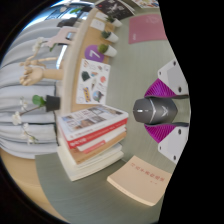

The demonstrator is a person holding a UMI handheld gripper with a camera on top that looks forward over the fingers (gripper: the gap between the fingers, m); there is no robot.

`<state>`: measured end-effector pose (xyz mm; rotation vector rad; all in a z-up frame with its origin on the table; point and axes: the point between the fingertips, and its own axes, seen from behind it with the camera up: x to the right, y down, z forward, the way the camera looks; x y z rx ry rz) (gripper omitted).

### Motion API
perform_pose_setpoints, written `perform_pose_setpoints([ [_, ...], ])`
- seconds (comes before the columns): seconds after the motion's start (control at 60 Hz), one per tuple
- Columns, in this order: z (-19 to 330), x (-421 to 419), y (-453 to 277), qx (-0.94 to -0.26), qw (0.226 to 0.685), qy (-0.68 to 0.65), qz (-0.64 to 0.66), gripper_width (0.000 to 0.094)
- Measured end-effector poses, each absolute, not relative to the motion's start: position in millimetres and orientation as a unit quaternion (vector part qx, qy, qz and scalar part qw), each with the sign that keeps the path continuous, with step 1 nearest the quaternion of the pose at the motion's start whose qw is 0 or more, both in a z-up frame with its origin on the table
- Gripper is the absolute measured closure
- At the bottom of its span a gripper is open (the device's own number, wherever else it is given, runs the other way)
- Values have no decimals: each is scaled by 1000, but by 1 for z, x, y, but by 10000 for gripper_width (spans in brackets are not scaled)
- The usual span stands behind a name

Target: Arrange mouse

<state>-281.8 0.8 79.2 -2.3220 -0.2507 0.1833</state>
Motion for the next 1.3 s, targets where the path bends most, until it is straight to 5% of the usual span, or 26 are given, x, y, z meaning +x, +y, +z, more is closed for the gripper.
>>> perform_pose_setpoints([
  [0.233, 268, -115, 35, -854, 511, -93, 43, 622],
  [0.383, 309, 0, 57, -834, 548, -61, 16, 625],
  [0.5, 272, 76, 69, -849, 527, -39, -10, 624],
  [0.883, 35, 144, 73, -927, 374, -20, -14, 624],
  [1.15, -13, 138, 78, -936, 351, -13, 12, 614],
  [1.3, -14, 138, 79, -936, 353, -7, 17, 478],
])
